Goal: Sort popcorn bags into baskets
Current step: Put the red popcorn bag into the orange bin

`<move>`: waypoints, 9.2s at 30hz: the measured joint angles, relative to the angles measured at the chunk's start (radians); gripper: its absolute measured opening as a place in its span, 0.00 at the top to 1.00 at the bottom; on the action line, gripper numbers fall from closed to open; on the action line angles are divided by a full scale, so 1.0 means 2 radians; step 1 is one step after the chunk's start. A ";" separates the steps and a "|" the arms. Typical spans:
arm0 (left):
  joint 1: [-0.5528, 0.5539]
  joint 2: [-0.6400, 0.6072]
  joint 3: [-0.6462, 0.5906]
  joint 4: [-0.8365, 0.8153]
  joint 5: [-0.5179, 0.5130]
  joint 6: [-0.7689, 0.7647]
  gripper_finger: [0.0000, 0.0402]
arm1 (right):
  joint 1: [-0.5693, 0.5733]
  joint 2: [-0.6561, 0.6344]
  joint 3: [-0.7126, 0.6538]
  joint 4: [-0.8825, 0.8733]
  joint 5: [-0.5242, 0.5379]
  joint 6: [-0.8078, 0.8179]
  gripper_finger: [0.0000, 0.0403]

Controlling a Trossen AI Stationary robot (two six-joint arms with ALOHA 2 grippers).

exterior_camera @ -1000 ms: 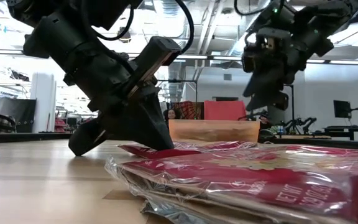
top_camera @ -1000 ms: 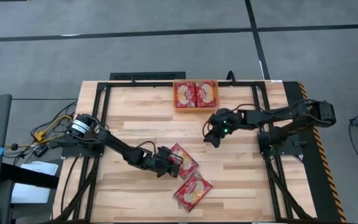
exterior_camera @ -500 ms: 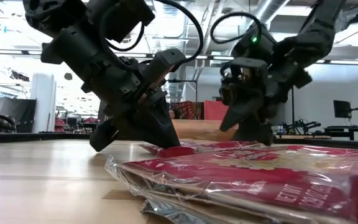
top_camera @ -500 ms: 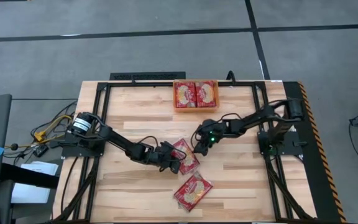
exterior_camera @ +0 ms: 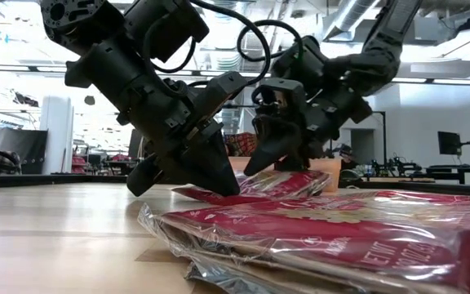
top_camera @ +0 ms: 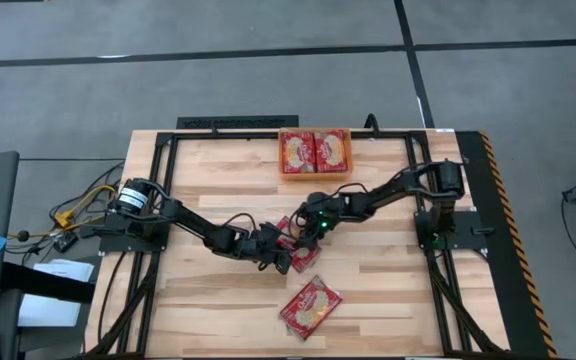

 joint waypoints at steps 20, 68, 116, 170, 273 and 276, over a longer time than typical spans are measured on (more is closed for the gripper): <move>-0.001 -0.176 -0.002 -0.143 -0.033 0.030 1.00 | -0.065 -0.058 0.011 -0.042 -0.004 0.020 0.96; 0.003 -0.302 0.000 -0.251 -0.236 0.037 1.00 | -0.269 -0.033 0.116 -0.085 0.142 -0.069 0.71; -0.023 -0.057 -0.007 0.154 0.120 0.096 0.80 | -0.032 -0.364 0.173 -0.679 0.214 -0.134 0.73; -0.023 0.187 0.412 -0.247 0.024 0.100 1.00 | 0.412 -0.433 -0.049 -0.597 0.493 0.364 0.76; -0.021 0.100 0.263 -0.117 0.058 -0.033 1.00 | 0.240 -0.159 -0.178 -0.055 0.431 0.429 0.97; -0.021 0.043 0.264 -0.167 0.059 -0.004 1.00 | 0.221 -0.184 -0.180 -0.065 0.419 0.402 0.97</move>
